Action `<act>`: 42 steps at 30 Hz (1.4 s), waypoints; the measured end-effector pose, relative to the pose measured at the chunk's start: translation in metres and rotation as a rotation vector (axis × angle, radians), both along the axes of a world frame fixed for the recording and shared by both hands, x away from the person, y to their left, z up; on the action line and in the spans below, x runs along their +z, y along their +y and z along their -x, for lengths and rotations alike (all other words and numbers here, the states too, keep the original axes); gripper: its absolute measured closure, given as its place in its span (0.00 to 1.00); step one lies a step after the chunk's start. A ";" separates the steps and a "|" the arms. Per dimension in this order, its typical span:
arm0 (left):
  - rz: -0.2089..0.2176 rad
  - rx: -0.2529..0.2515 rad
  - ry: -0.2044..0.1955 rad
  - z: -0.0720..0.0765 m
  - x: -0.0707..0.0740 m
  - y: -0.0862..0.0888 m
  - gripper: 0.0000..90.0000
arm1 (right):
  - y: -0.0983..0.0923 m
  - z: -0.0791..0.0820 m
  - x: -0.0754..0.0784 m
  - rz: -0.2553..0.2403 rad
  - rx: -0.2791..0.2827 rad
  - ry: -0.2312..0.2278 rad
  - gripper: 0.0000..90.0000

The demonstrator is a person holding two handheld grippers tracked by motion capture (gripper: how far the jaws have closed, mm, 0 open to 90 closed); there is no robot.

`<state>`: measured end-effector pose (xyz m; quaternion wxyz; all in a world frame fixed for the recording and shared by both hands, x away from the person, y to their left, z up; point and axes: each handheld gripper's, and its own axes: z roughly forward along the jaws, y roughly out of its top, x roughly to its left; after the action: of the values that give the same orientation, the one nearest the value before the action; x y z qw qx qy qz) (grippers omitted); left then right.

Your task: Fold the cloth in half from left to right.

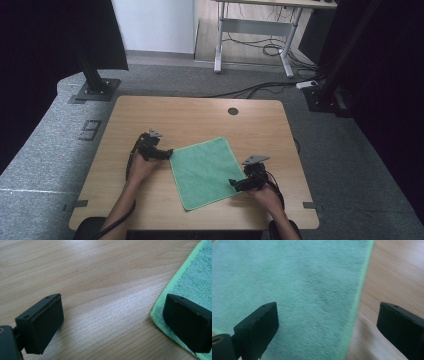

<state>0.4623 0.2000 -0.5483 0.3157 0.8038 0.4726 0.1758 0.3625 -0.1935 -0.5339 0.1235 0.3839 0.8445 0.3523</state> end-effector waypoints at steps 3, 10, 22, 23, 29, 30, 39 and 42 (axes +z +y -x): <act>0.000 0.001 0.000 0.000 0.000 0.000 0.04 | 0.008 0.002 0.000 -0.016 0.027 0.007 0.05; 0.002 0.006 -0.001 0.001 0.000 0.000 0.05 | 0.031 0.011 0.001 -0.034 0.114 0.020 0.07; 0.001 0.010 -0.005 0.002 0.000 0.000 0.07 | 0.079 0.032 0.001 -0.028 0.269 0.038 0.17; 0.000 0.009 -0.004 0.002 0.000 0.001 0.07 | 0.081 0.033 0.001 -0.028 0.280 0.037 0.18; 0.003 0.011 -0.006 0.002 0.000 0.000 0.07 | 0.105 0.045 0.002 -0.031 0.360 0.046 0.27; 0.003 0.011 -0.006 0.002 0.000 0.000 0.07 | 0.109 0.047 0.002 -0.025 0.379 0.050 0.29; 0.003 0.011 -0.005 0.002 0.000 0.000 0.07 | 0.136 0.060 0.004 -0.023 0.479 0.058 0.45; 0.003 0.011 -0.005 0.002 0.000 0.000 0.07 | 0.145 0.066 0.004 -0.003 0.529 0.046 0.51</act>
<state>0.4601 0.2003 -0.5481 0.3167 0.8003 0.4767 0.1788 0.2963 -0.0484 -0.5296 0.0075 0.1577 0.9176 0.3648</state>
